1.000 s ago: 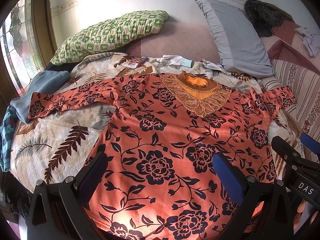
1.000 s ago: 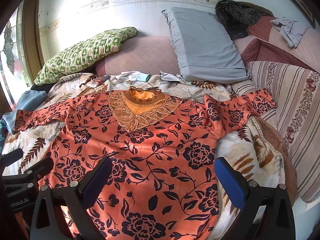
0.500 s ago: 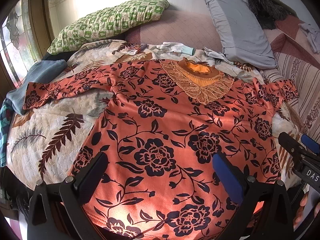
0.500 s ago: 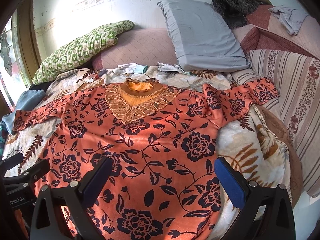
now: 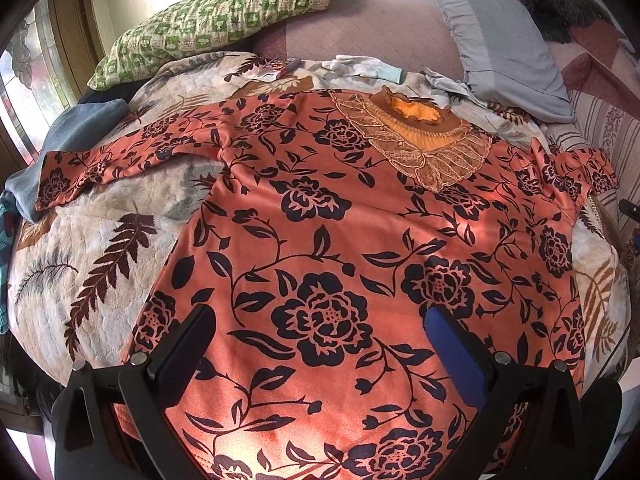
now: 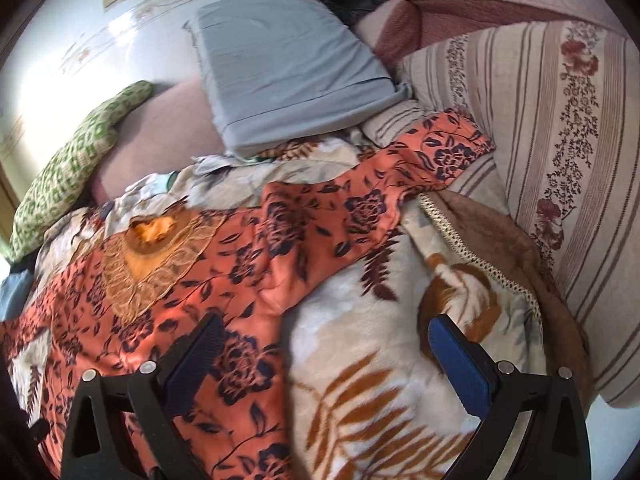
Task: Fold small clothes
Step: 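Grasp the sleeve end with the right gripper and lift it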
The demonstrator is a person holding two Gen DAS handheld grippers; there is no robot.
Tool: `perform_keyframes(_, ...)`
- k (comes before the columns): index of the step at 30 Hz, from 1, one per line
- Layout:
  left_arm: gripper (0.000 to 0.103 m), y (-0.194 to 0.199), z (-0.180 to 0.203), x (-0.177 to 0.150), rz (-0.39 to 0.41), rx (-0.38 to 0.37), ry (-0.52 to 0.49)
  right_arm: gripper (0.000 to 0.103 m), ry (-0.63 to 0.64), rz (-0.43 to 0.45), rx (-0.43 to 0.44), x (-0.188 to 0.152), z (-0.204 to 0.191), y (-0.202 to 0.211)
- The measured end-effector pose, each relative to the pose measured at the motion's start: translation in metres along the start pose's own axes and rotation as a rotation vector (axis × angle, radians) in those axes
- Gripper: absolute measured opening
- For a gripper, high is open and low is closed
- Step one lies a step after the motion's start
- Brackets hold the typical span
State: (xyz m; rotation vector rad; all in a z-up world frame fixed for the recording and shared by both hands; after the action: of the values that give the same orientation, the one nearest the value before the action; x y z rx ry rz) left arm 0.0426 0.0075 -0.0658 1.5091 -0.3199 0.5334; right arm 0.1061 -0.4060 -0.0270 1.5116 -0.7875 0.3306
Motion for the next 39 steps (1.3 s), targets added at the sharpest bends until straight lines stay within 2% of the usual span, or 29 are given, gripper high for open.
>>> perform_keyframes(4, 0.103, -0.013, -0.009, 0.005, -0.014, -0.005, 0.028, 0.103, -0.204, -0.025, 0.03, 0.048, 0.079, -0.054)
perform_keyframes(8, 0.103, -0.025, -0.014, 0.012, -0.022, 0.008, 0.033, 0.102, -0.447, -0.043, 0.015, 0.089, 0.15, -0.103)
perform_keyframes(11, 0.103, -0.033, -0.017, 0.016, -0.025, 0.008, 0.035, 0.099, -0.562, -0.031, 0.056, 0.11, 0.179, -0.13)
perform_keyframes(13, 0.103, -0.037, -0.019, 0.018, -0.023, 0.005, 0.034, 0.092, -0.607, -0.018, 0.059, 0.118, 0.188, -0.143)
perform_keyframes(16, 0.103, -0.045, -0.022, 0.019, -0.029, 0.006, 0.031, 0.081, -0.67, -0.014, 0.109, 0.127, 0.197, -0.164)
perform_keyframes(18, 0.103, -0.051, -0.026, 0.019, -0.038, 0.003, 0.036, 0.077, -0.689, -0.015, 0.094, 0.132, 0.2, -0.174)
perform_keyframes(20, 0.103, -0.056, -0.031, 0.019, -0.045, 0.004, 0.046, 0.067, -0.705, 0.015, 0.12, 0.137, 0.198, -0.18)
perform_keyframes(21, 0.103, -0.058, -0.034, 0.019, -0.048, 0.006, 0.051, 0.059, -0.706, 0.015, 0.126, 0.14, 0.197, -0.184)
perform_keyframes(23, 0.103, -0.06, -0.04, 0.019, -0.047, 0.004, 0.066, 0.033, -0.725, 0.01, 0.114, 0.144, 0.198, -0.191)
perform_keyframes(24, 0.103, -0.06, -0.043, 0.019, -0.045, 0.003, 0.075, 0.013, -0.73, 0.007, 0.108, 0.145, 0.2, -0.192)
perform_keyframes(30, 0.103, -0.058, -0.06, 0.021, -0.031, -0.008, 0.12, 0.008, -0.661, 0.033, 0.102, 0.157, 0.187, -0.18)
perform_keyframes(33, 0.103, -0.054, -0.065, 0.022, -0.02, -0.02, 0.139, 0.008, -0.592, 0.079, 0.15, 0.17, 0.165, -0.158)
perform_keyframes(36, 0.103, -0.046, -0.067, 0.022, 0.001, -0.03, 0.147, 0.008, -0.466, 0.134, 0.209, 0.185, 0.123, -0.125)
perform_keyframes(39, 0.103, -0.038, -0.07, 0.021, 0.022, -0.04, 0.157, 0.008, -0.316, 0.166, 0.311, 0.19, 0.058, -0.089)
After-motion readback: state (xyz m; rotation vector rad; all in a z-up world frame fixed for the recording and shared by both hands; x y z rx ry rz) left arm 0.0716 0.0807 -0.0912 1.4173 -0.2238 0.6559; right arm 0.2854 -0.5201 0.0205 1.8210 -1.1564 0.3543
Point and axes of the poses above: each gripper's, at about its wrist camera, not at the fingertips, and y roughly against the way its jaws point, z to its right, x to its top, the point moved 2 cm from there along -y, roughly the way its jaws point, and after that the axes turned 3 degrees about y, right-handed, at the moved point
